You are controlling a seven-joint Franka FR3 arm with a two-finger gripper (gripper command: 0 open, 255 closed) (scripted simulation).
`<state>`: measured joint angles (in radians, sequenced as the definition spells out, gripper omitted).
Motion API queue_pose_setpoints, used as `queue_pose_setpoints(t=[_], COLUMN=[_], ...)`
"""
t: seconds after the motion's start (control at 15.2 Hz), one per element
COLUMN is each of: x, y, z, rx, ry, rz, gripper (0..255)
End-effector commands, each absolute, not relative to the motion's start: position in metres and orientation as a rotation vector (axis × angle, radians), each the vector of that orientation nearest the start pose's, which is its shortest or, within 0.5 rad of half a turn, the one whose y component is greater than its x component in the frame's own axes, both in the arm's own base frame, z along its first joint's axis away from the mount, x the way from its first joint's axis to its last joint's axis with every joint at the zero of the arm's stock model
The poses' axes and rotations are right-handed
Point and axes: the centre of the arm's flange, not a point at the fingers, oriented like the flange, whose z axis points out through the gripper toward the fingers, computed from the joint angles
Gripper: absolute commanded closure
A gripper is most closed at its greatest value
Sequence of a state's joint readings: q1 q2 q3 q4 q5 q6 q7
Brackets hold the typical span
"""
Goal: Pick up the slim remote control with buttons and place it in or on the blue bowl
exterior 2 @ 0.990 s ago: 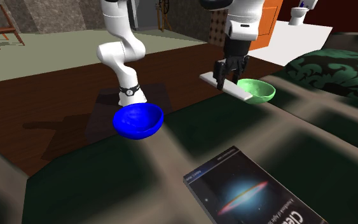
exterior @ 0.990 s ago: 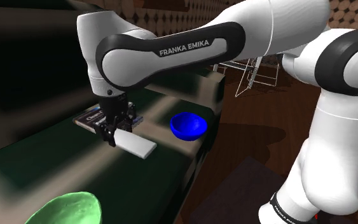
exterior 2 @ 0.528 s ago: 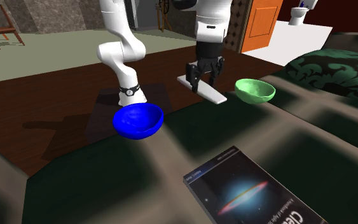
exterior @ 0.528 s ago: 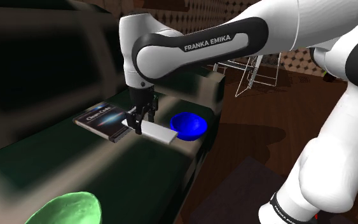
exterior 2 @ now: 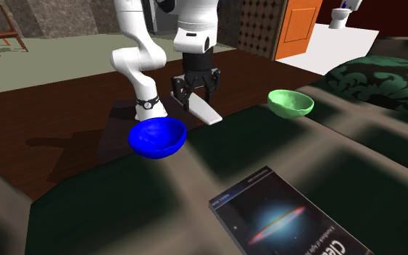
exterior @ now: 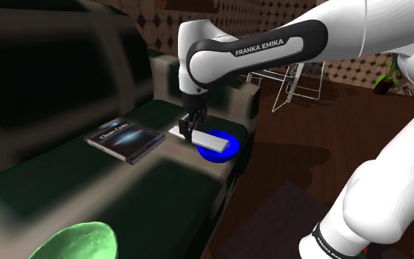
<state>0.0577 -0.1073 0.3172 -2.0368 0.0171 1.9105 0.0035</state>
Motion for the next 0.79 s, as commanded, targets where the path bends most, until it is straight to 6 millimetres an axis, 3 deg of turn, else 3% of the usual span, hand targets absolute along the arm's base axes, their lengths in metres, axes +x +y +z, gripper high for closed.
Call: queue_pose_setpoints(t=[0.0,0.46,0.73], x=[0.482,0.481,0.481], y=[0.17,0.078,0.071], z=[0.49,0.491,0.475], rx=[-3.11,-3.11,-3.11], ry=[-0.573,-0.573,-0.573], rz=[0.032,0.032,0.032], gripper=[255,255,255])
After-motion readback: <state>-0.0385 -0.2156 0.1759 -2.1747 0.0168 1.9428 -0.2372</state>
